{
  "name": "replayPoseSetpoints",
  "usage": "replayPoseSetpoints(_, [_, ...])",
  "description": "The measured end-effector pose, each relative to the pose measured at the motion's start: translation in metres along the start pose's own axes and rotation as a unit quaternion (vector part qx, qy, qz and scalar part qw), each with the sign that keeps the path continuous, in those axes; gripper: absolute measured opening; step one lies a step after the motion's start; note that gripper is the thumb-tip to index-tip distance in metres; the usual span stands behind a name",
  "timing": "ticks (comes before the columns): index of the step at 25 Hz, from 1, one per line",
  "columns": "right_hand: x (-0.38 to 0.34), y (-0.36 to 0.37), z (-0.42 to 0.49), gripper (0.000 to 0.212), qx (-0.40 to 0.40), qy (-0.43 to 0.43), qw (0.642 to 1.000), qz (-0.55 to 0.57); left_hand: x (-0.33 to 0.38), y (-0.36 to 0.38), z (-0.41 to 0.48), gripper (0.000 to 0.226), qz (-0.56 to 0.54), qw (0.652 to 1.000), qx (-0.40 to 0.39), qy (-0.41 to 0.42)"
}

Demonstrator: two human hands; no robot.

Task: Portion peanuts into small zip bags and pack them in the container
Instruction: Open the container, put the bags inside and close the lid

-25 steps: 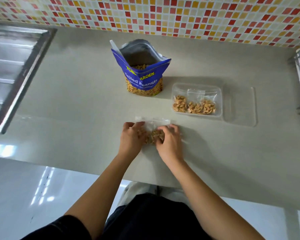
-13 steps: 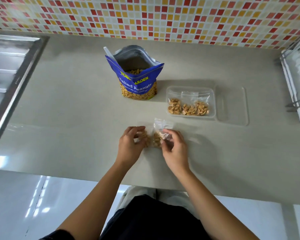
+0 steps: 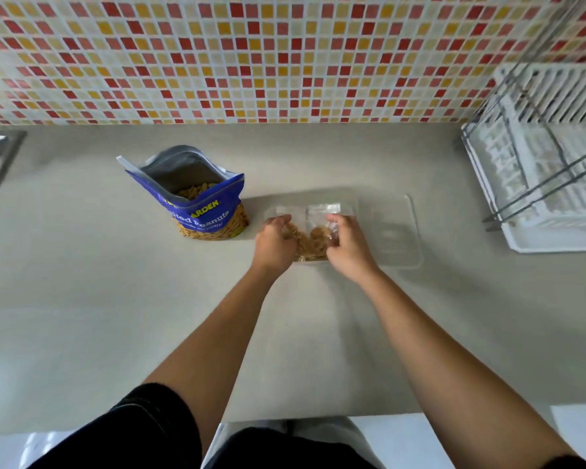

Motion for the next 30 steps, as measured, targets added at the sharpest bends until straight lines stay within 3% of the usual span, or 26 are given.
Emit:
replayPoseSetpoints(4, [0.013, 0.009, 0.015, 0.058, -0.093, 0.039, 0.992, -0.070, 0.008, 0.017, 0.004, 0.053, 0.130, 0.989, -0.026, 0.060])
replayPoseSetpoints(7, [0.006, 0.006, 0.013, 0.051, -0.062, -0.013, 0.980, -0.187, 0.012, 0.020, -0.003, 0.045, 0.253, 0.961, 0.004, 0.114])
replayPoseSetpoints(10, [0.004, 0.001, 0.007, 0.043, -0.019, -0.032, 0.973, -0.227, 0.015, 0.016, -0.012, 0.027, 0.322, 0.931, 0.095, 0.143])
replayPoseSetpoints(13, [0.006, -0.003, 0.003, 0.037, 0.029, -0.048, 0.981, -0.187, 0.009, 0.011, -0.013, 0.040, 0.298, 0.935, 0.144, 0.130])
replayPoseSetpoints(15, [0.014, -0.019, 0.001, 0.036, 0.116, -0.034, 0.983, -0.138, 0.006, 0.003, -0.013, 0.049, 0.267, 0.947, 0.150, 0.098])
replayPoseSetpoints(18, [0.050, -0.039, 0.000, 0.038, 0.194, 0.083, 0.973, -0.090, -0.001, -0.004, -0.012, 0.050, 0.187, 0.975, 0.117, 0.015])
replayPoseSetpoints(20, [0.077, -0.042, 0.001, 0.044, 0.186, 0.173, 0.966, -0.054, -0.002, -0.005, -0.015, 0.046, 0.170, 0.981, 0.093, -0.008])
replayPoseSetpoints(23, [0.095, -0.053, 0.003, 0.044, 0.217, 0.210, 0.953, 0.001, -0.001, -0.006, -0.017, 0.032, 0.171, 0.981, 0.085, -0.011])
replayPoseSetpoints(27, [0.116, -0.054, -0.008, 0.071, 0.132, 0.316, 0.937, -0.066, -0.001, -0.006, -0.012, 0.033, 0.205, 0.976, 0.067, -0.003])
replayPoseSetpoints(30, [0.118, -0.056, -0.012, 0.082, 0.129, 0.323, 0.933, -0.097, 0.000, -0.007, -0.011, 0.035, 0.204, 0.977, 0.056, 0.003])
Point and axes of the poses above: each hand's wrist, its own z-axis towards the middle knuckle, its own y-axis out of the palm, x = y × z, the point moved 7 cm from there along z, towards the middle knuckle, and after that the axes turned 1 degree about x, right-handed, at the moved point
